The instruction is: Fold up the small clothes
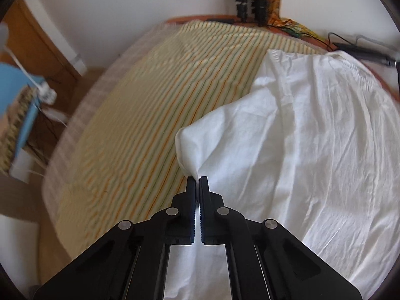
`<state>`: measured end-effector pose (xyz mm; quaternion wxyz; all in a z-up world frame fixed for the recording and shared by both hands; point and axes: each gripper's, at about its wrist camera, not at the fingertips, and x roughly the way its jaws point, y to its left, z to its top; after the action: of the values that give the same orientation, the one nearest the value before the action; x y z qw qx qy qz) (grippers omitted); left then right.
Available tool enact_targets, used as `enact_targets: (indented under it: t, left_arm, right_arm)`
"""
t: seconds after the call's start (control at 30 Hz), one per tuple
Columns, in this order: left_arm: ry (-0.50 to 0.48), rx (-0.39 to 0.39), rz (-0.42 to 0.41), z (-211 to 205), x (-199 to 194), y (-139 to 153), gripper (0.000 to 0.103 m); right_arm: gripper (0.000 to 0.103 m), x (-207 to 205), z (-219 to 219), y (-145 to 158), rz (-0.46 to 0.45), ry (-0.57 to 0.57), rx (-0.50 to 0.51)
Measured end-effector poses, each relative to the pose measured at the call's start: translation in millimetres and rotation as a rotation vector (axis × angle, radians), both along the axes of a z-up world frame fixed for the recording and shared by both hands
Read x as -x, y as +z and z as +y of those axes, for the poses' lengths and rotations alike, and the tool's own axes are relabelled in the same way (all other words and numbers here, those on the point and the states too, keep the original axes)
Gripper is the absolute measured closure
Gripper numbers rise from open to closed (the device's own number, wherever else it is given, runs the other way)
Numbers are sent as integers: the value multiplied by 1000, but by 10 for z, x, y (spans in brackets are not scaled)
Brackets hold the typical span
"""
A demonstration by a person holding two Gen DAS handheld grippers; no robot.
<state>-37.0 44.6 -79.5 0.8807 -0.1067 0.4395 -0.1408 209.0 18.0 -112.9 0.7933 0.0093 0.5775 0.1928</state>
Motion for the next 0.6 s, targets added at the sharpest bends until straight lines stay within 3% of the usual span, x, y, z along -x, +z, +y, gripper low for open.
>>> enact_targets:
  t: [0.27, 0.6]
  left_arm:
    - [-91, -40, -24, -444, -75, 37, 100]
    - [-205, -68, -12, -1002, -161, 16, 100]
  right_arm:
    - [102, 176, -1004, 265, -63, -154, -239]
    - [102, 310, -1751, 266, -84, -311, -250]
